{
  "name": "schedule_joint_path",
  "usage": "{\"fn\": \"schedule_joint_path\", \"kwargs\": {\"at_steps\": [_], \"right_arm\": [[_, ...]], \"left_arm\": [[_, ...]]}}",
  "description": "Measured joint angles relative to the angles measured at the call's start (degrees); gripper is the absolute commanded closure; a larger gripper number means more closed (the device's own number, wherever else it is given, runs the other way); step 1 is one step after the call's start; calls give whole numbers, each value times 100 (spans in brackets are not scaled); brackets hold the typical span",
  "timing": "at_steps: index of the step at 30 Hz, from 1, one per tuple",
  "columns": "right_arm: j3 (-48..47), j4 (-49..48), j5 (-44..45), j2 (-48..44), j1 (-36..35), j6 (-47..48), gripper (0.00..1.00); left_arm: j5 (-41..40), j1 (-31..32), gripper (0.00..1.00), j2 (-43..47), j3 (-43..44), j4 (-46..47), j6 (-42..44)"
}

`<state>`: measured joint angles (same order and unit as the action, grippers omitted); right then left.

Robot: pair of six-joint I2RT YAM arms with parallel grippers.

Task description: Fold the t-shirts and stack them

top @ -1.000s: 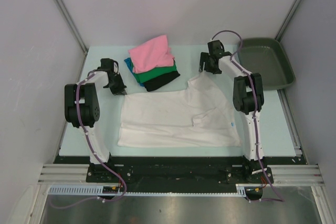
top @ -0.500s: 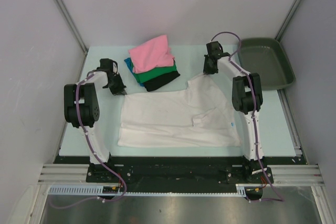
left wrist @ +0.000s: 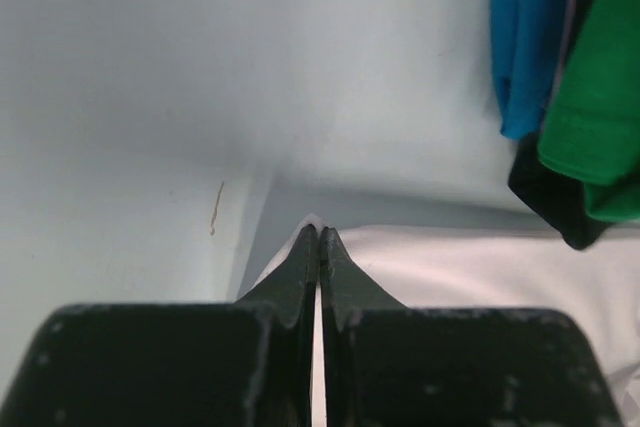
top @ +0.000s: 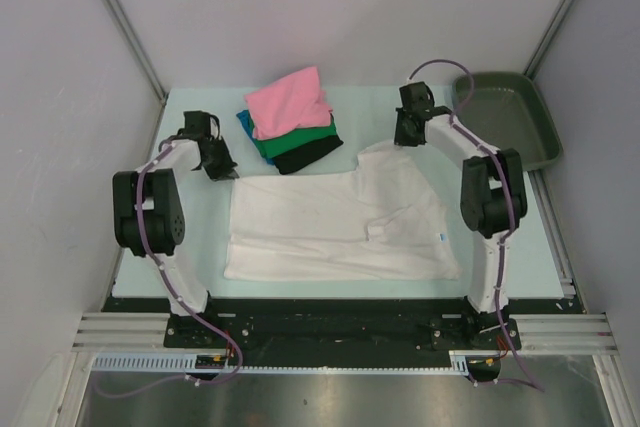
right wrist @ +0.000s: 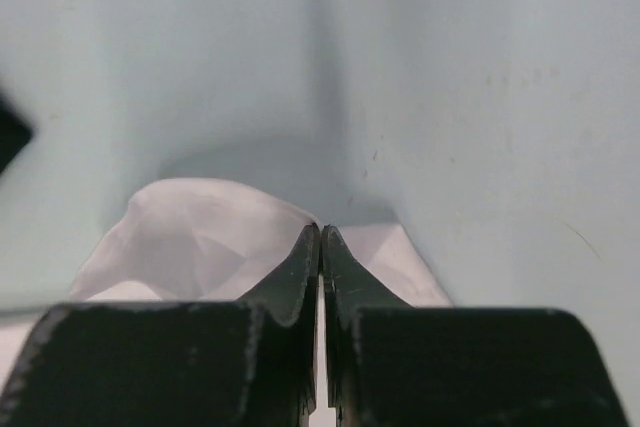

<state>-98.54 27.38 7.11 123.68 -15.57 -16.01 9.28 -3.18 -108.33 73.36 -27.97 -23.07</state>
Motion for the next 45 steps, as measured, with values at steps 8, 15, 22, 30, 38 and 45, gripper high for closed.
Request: {"fn": "schedule_joint_path", "kwargs": {"at_steps": [8, 15, 22, 30, 38, 45], "right_arm": [[1423, -131, 468, -2393, -367, 37, 100], [2732, 280, 990, -3963, -855, -188, 100], [3620, 1119, 1499, -5523, -1473, -820, 100], [4339, 2378, 2256, -6577, -3355, -2496, 100], [4542, 3720, 3209, -6524, -5563, -5053, 29], [4544, 4321, 4116, -6732, -5801, -5932, 0]], "left_arm": [[57, 0, 100, 1180, -581, 17, 0], [55, -2, 100, 2074, -1338, -186, 9], [317, -11, 100, 3071, -2149, -348, 17], [348, -11, 91, 3886, -2592, -654, 2], [623, -13, 0, 4325, -3042, -925, -299], [1056, -11, 0, 5405, -2870, -1093, -560]]}}
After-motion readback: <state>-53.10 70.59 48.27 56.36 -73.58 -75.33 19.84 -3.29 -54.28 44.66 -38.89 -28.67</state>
